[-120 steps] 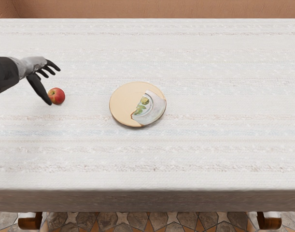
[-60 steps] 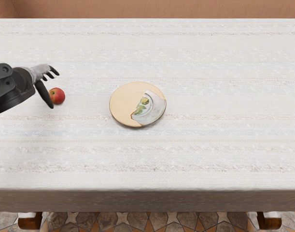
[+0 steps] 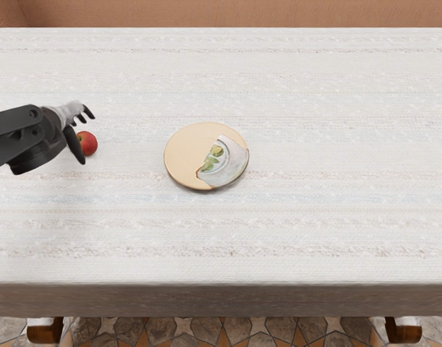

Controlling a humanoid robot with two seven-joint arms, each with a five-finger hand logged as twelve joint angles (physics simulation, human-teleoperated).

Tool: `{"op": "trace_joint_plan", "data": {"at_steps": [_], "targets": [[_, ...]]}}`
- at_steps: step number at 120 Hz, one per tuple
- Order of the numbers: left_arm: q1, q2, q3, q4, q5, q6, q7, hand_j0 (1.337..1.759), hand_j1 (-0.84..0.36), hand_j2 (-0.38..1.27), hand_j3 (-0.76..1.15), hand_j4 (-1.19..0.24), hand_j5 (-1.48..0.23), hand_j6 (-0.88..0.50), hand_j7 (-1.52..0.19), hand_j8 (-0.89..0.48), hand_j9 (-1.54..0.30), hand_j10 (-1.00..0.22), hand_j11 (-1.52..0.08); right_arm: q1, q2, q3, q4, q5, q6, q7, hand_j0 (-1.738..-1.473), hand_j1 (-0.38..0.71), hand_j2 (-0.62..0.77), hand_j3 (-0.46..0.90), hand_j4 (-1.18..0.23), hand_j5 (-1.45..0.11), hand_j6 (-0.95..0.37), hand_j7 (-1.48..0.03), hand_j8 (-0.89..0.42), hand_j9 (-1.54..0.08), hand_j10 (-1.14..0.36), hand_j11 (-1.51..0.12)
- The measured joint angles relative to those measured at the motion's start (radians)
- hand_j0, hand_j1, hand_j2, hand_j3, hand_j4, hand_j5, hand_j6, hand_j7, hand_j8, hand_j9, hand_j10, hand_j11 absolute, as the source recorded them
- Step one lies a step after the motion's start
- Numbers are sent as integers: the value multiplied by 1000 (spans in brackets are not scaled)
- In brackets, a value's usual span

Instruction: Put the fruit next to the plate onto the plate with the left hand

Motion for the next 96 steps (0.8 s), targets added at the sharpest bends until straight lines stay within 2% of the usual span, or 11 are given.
{"op": "trace_joint_plan", "data": {"at_steps": [39,96], "targets": [[15,-58,17,104,7,17,0,1658,-25,66,0,-317,-409,-318,-408,-318,-408,-317,-408,0,0,0,0,0,0,0,-1658,-303,-7,0,-39,-50,-39,-50,-39,-50,-39,-50],[23,-136,16,213,3,16,0,1658,-36,68,0,-326,-420,-326,-420,-326,-420,-325,-420,0,0,0,0,0,0,0,-1658,-303,-7,0,-39,-50,-39,-50,-39,-50,-39,-50]]}}
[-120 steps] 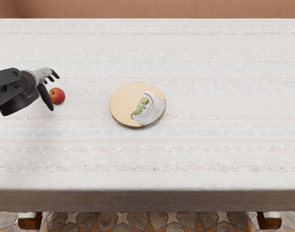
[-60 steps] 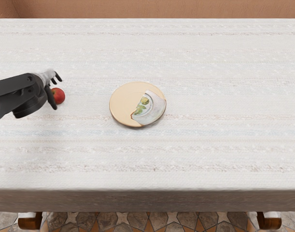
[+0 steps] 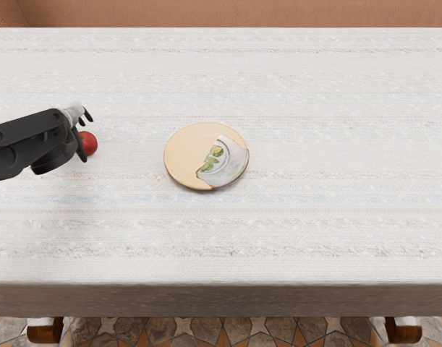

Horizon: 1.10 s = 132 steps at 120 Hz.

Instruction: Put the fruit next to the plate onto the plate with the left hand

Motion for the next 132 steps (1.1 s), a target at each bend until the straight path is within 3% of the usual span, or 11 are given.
{"op": "trace_joint_plan", "data": {"at_steps": [28,78,132], "targets": [[1,-9,-1,3,-7,-3,0,1658,-49,70,0,-336,-434,-337,-434,-337,-434,-336,-434,0,0,0,0,0,0,0,-1658,-303,-7,0,-39,-50,-39,-50,-39,-50,-39,-50],[9,-10,0,-6,-7,-6,0,1658,-245,104,0,-501,-647,-492,-647,-495,-648,-500,-648,0,0,0,0,0,0,0,-1658,-303,-7,0,-39,-50,-39,-50,-39,-50,-39,-50],[18,-18,-2,-4,-1,-12,1,1647,-260,33,0,-666,-752,-408,-811,-402,-842,-602,-844,0,0,0,0,0,0,0,-1658,-303,-7,0,-39,-50,-39,-50,-39,-50,-39,-50]]}}
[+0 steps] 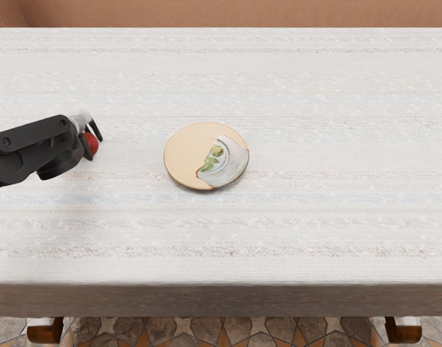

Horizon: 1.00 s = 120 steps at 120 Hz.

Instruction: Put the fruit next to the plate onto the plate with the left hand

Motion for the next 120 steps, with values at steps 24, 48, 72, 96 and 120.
{"op": "trace_joint_plan", "data": {"at_steps": [24,48,72,96,120], "targets": [[-16,3,1,-8,-12,-5,-1,1649,-230,103,0,-642,-832,-464,-854,-440,-869,-654,-866,0,0,0,0,0,0,0,-1658,-303,-7,0,-39,-50,-39,-50,-39,-50,-39,-50],[-51,18,1,-47,-15,-6,-1,1649,-249,103,0,-631,-862,-445,-869,-429,-878,-648,-876,0,0,0,0,0,0,0,-1658,-303,-7,0,-39,-50,-39,-50,-39,-50,-39,-50],[-106,31,-2,-164,-15,0,-1,1650,-237,106,0,-624,-875,-445,-874,-432,-882,-651,-872,0,0,0,0,0,0,0,-1658,-303,-7,0,-39,-50,-39,-50,-39,-50,-39,-50],[-133,55,-29,-304,-17,10,-1,1651,-239,98,0,-618,-884,-447,-872,-433,-880,-651,-867,0,0,0,0,0,0,0,-1658,-303,-7,0,-39,-50,-39,-50,-39,-50,-39,-50],[-168,47,-49,-414,-69,14,-1,1652,-233,97,0,-611,-894,-458,-874,-443,-878,-658,-863,0,0,0,0,0,0,0,-1658,-303,-7,0,-39,-50,-39,-50,-39,-50,-39,-50]]}}
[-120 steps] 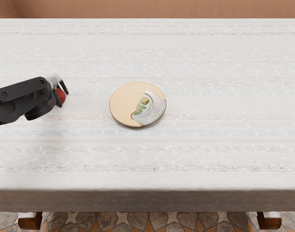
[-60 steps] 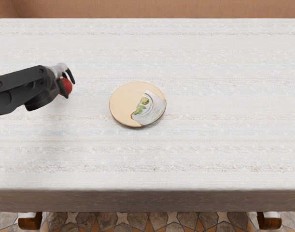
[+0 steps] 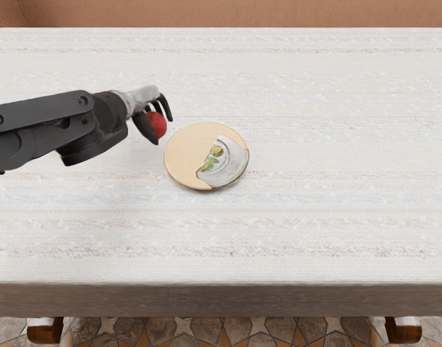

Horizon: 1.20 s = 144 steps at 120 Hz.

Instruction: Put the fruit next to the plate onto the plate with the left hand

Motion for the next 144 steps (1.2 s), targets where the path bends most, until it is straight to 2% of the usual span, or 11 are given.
{"op": "trace_joint_plan", "data": {"at_steps": [20,29,57,70,85,100,144], "targets": [[-8,-44,-5,-57,-32,16,0,1652,-238,113,0,-610,-896,-463,-873,-446,-878,-651,-860,0,0,0,0,0,0,0,-1658,-303,-7,0,-39,-50,-39,-50,-39,-50,-39,-50],[-18,-71,-5,-67,-44,27,0,1653,-246,177,0,-606,-901,-471,-873,-450,-877,-661,-857,0,0,0,0,0,0,0,-1658,-303,-7,0,-39,-50,-39,-50,-39,-50,-39,-50],[-8,-123,-4,-60,-56,42,0,1652,-236,127,0,-611,-893,-478,-873,-456,-881,-664,-864,0,0,0,0,0,0,0,-1658,-303,-7,0,-39,-50,-39,-50,-39,-50,-39,-50],[-9,-129,-3,-49,-56,44,0,1653,-266,218,0,-612,-868,-484,-855,-460,-867,-665,-851,0,0,0,0,0,0,0,-1658,-303,-7,0,-39,-50,-39,-50,-39,-50,-39,-50],[-7,-135,-2,-46,-56,45,0,1653,-235,119,0,-587,-823,-497,-815,-475,-825,-675,-812,0,0,0,0,0,0,0,-1658,-303,-7,0,-39,-50,-39,-50,-39,-50,-39,-50],[-6,-135,-1,-47,-56,45,0,1654,-227,92,0,-550,-757,-510,-751,-491,-756,-683,-749,0,0,0,0,0,0,0,-1658,-303,-7,0,-39,-50,-39,-50,-39,-50,-39,-50],[-10,-134,-2,-53,-81,45,0,1657,-149,83,0,-425,-565,-437,-562,-406,-563,-479,-561,0,0,0,0,0,0,0,-1658,-303,-7,0,-39,-50,-39,-50,-39,-50,-39,-50]]}}
